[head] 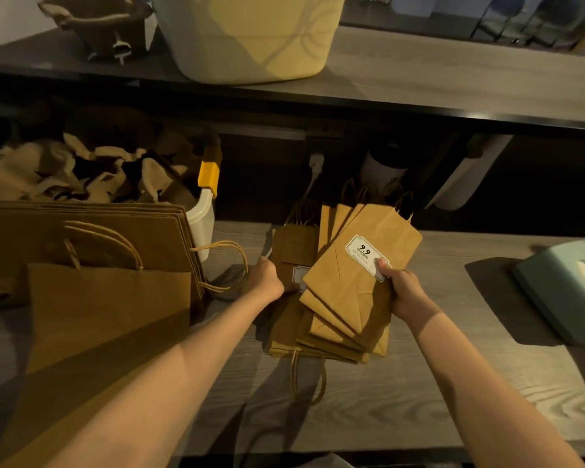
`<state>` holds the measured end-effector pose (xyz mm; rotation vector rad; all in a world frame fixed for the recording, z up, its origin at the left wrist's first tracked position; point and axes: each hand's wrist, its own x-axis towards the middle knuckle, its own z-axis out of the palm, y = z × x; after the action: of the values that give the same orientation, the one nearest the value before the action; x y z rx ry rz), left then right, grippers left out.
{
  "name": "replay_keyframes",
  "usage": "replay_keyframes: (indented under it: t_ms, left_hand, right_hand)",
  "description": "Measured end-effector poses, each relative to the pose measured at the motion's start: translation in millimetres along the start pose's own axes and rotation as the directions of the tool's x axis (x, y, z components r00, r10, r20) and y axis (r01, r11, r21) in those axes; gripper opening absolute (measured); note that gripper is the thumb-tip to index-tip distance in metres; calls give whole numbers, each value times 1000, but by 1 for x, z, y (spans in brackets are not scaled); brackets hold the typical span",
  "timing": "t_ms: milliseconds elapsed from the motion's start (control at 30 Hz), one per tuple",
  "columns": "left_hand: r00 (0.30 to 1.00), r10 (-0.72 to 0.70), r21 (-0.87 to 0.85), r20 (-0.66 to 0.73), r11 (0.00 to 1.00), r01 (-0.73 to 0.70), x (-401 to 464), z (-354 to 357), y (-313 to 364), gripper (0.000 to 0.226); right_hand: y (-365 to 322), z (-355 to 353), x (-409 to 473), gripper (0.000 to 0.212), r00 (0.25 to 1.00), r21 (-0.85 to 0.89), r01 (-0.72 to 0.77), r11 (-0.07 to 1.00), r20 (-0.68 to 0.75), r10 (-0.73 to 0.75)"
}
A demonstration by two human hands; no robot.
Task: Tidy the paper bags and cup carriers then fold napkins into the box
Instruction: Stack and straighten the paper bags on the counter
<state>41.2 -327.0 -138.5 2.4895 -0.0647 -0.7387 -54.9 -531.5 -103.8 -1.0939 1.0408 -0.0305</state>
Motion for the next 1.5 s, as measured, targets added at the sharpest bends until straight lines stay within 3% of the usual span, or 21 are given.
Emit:
replay_keyframes:
  t_ms: [167, 400, 633, 833, 1067, 1267, 1433, 1500]
  left_hand:
    - [993, 11, 212, -116, 977, 14, -1, 13, 0, 52]
    - [989, 47, 244, -141, 970, -11, 5, 8, -2, 20]
    - [996, 7, 132, -94, 991, 5, 10, -4, -3, 22]
    - [999, -26, -25, 27, 999, 27, 6, -15, 1, 25]
    - [997, 36, -107, 67, 994, -29, 1, -29, 10, 27]
    - [973, 154, -42, -171, 986, -164, -21, -53, 29, 38]
    - [877, 239, -105, -417, 946, -308, -38, -82, 37, 15]
    - [855, 250, -97, -455, 940, -327, -44, -90, 36, 20]
  right_hand:
    - [0, -4, 0, 36, 1000, -11, 25, 1000, -10, -25]
    - [-2, -10, 3, 32, 998, -41, 56, 998, -29, -57]
    - [1, -10, 7, 37, 998, -37, 64, 997, -20, -65]
    - [3, -9, 9, 36, 997, -44, 78, 996, -22, -79]
    - [2, -8, 10, 40, 993, -27, 116, 993, -11, -116]
    - [7, -6, 15, 52, 986, 7, 159, 987, -45, -159]
    - [20, 7, 19, 46, 989, -45, 147, 988, 8, -147]
    - [24, 15, 17, 41, 987, -68, 157, 985, 45, -154]
